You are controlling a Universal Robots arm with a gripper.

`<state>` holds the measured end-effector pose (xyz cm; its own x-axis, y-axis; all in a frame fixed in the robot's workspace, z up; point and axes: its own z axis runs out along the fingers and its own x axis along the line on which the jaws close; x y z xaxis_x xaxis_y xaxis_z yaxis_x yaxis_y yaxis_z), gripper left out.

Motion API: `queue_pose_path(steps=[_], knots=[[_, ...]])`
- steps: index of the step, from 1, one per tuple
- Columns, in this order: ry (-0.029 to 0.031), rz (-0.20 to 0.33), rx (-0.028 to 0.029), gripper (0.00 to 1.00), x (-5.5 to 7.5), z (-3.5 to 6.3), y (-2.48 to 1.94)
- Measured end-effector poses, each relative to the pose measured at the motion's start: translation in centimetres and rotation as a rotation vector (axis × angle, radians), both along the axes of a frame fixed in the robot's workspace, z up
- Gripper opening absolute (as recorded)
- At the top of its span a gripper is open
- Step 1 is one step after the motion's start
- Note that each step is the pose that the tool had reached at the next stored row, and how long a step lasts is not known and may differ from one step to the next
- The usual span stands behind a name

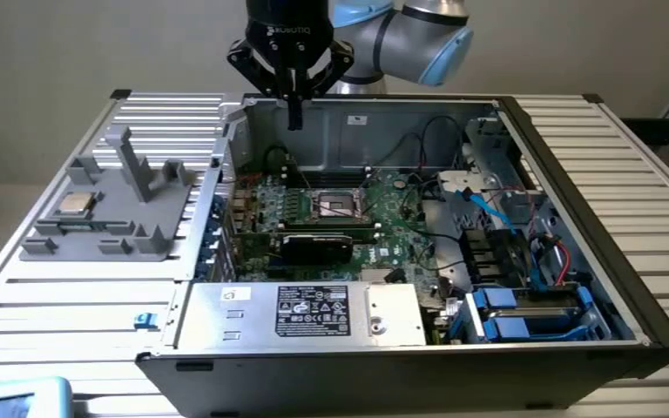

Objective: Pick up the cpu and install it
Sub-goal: 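Reach for the cpu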

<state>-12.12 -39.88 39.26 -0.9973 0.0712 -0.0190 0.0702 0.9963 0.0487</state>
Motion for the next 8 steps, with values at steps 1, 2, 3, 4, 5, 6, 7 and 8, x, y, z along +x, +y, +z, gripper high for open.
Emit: queue_pose_path(steps=[1, 2, 3, 4, 5, 6, 7, 8], knots=[[0.0000, 0.000, 0.0000, 0.11, 0.0, 0.00, 0.00], [0.0000, 0.000, 0.0000, 0.11, 0.0, 0.00, 0.00], [-0.0001, 0.000, 0.0000, 0.11, 0.0, 0.00, 0.00], [0.0000, 0.000, 0.0000, 0.11, -0.1, 0.00, 0.00], [0.0000, 0.000, 0.0000, 0.11, -0.2, 0.00, 0.00], [0.0000, 0.000, 0.0000, 0.11, -0.4, 0.00, 0.00], [-0.0002, 0.000, 0.0000, 0.11, -0.7, 0.00, 0.00], [-0.0008, 0.000, 0.0000, 0.11, -1.2, 0.00, 0.00]])
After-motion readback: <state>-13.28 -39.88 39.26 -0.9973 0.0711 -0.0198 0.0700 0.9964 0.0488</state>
